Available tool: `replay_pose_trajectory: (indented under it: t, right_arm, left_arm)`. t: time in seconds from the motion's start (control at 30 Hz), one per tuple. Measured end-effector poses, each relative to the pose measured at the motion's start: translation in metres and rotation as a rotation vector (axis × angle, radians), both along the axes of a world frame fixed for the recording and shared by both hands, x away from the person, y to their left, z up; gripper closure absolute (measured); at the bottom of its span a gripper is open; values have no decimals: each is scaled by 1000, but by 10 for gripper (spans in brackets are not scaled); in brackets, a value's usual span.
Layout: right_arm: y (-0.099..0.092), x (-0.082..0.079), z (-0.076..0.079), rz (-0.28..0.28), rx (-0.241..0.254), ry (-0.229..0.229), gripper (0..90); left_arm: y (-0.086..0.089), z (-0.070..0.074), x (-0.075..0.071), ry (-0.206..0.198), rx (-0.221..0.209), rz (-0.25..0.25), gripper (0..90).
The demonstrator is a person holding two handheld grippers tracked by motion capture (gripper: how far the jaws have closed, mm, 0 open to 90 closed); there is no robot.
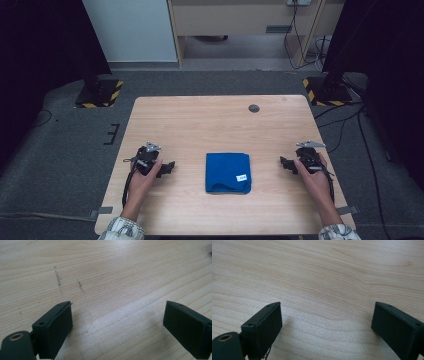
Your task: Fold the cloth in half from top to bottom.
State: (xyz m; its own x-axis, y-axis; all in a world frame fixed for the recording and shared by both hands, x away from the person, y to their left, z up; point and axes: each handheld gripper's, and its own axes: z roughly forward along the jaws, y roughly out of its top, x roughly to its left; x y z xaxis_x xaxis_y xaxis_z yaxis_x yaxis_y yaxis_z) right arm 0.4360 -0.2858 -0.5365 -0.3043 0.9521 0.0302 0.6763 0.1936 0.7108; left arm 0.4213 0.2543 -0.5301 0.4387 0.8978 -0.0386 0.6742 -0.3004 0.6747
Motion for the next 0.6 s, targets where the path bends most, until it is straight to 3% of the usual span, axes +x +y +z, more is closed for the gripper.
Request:
replay_pose_trajectory:
  t: [0.2, 0.37, 0.6]
  right_arm:
    - [6, 0, -3, 8, -29, -10, 40]
    - [6, -2, -3, 10, -29, -11, 40]
    - [10, -5, -3, 44, -30, -11, 40]
  left_arm:
    - [-3, -2, 0, -14, 38, -20, 50]
    - [-3, -7, -2, -48, 24, -22, 10]
    - [-4, -7, -2, -49, 24, -22, 1]
